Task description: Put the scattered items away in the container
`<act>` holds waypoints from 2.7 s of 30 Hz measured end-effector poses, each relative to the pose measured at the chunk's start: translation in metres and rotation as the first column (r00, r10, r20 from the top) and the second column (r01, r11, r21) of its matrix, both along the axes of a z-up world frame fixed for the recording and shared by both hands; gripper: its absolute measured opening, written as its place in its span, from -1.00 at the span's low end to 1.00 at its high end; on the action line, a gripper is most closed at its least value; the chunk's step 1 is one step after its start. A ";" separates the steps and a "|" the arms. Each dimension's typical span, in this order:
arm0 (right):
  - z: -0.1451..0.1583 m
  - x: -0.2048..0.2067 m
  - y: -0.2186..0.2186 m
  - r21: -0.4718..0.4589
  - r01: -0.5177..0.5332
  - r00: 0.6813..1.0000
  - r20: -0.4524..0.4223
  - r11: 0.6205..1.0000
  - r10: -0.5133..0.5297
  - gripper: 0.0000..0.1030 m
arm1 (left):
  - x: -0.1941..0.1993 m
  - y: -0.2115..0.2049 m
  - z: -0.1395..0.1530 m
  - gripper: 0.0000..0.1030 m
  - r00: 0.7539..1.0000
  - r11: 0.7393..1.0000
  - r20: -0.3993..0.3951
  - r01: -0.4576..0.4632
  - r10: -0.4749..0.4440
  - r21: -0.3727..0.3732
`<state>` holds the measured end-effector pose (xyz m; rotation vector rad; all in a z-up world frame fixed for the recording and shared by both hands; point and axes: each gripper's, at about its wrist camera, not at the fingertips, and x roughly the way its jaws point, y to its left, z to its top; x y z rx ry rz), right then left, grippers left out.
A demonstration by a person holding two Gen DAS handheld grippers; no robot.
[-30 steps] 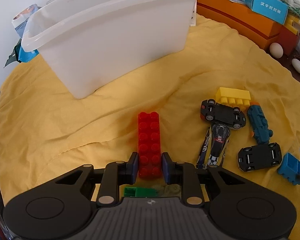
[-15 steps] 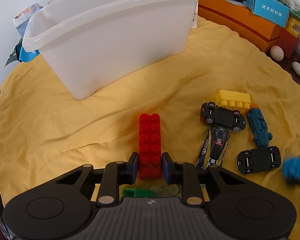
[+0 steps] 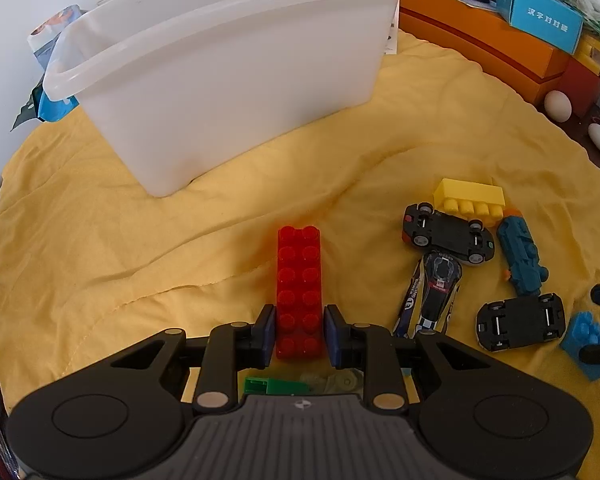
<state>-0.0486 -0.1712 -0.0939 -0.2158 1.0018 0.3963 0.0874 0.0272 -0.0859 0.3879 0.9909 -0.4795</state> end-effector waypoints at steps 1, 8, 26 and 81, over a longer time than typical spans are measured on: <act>0.003 0.000 0.000 -0.001 -0.003 1.000 0.005 1.000 0.003 -0.17 | 0.000 0.000 0.000 -0.44 1.000 1.000 -0.002 -0.002 0.002 -0.002; 0.013 -0.012 -0.003 -0.063 0.018 0.999 0.050 0.998 -0.015 -0.39 | 0.000 0.003 0.000 -0.43 1.000 1.000 -0.003 -0.006 0.006 -0.007; 0.015 0.003 0.013 -0.060 0.037 0.999 0.006 0.997 -0.036 -0.47 | 0.006 0.010 0.027 -0.48 1.000 0.998 0.022 0.012 -0.011 -0.061; 0.019 0.046 0.029 -0.056 -0.168 0.981 0.086 0.984 0.172 -0.25 | -0.088 0.026 0.038 0.44 0.993 0.995 0.092 -0.069 0.076 -0.073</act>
